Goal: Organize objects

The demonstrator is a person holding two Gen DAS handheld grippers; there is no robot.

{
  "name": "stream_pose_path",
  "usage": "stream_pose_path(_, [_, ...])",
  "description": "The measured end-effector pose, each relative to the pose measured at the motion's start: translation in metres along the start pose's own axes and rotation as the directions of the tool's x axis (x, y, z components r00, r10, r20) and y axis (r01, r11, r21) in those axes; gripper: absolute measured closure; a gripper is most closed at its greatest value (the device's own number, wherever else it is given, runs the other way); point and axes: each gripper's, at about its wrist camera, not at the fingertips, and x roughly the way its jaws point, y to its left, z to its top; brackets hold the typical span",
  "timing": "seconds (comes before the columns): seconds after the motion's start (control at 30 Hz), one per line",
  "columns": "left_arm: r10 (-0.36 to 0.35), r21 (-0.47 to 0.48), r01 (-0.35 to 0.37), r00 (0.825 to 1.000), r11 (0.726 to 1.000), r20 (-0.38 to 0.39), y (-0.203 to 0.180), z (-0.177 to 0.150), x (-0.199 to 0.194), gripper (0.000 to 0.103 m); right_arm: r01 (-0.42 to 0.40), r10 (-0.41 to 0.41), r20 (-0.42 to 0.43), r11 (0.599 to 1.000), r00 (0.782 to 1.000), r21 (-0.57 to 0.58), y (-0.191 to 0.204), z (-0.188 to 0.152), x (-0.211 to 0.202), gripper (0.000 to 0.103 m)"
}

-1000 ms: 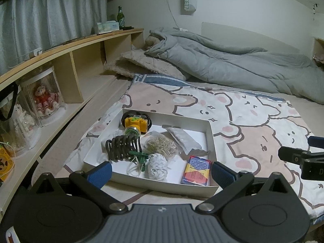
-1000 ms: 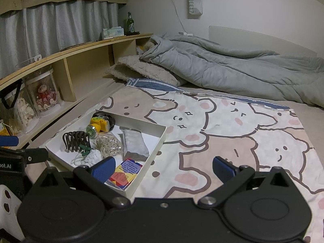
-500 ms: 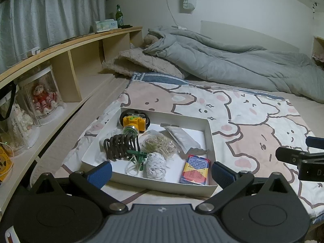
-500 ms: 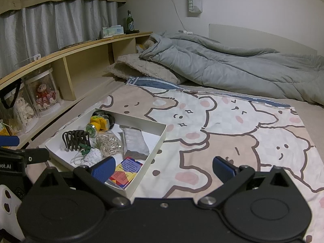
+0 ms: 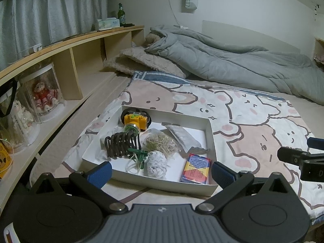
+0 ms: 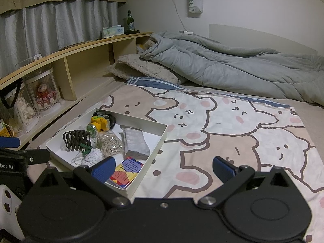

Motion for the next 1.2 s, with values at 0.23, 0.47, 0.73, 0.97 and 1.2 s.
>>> stream_pose_path(0.23, [0.001, -0.001, -0.001, 1.0, 1.0, 0.0, 0.001, -0.0003, -0.0003, 0.0, -0.001, 0.001, 0.001, 1.0, 1.0, 0.0, 0.0011, -0.0003, -0.0004, 0.0])
stream_pose_path(0.47, [0.003, -0.004, -0.003, 1.0, 1.0, -0.001, 0.0027, -0.0011, -0.0004, 0.0, -0.002, 0.002, 0.001, 1.0, 1.0, 0.0, 0.0024, -0.0002, -0.0009, 0.0])
stream_pose_path(0.73, [0.002, -0.005, -0.002, 1.0, 1.0, -0.002, 0.0029, -0.001, -0.0005, 0.0, 0.002, -0.002, 0.003, 1.0, 1.0, -0.002, 0.0034, -0.0005, -0.002, 0.0])
stream_pose_path(0.97, [0.003, -0.007, -0.003, 1.0, 1.0, 0.003, 0.0055, -0.0022, -0.0016, 0.0, 0.001, -0.001, 0.006, 1.0, 1.0, -0.004, 0.0047, 0.0007, -0.0029, 0.0])
stream_pose_path(1.2, [0.003, -0.006, -0.003, 1.0, 1.0, 0.003, 0.0056, -0.0017, -0.002, 0.0, -0.003, 0.003, 0.005, 1.0, 1.0, -0.01, 0.0082, 0.0035, -0.0041, 0.0])
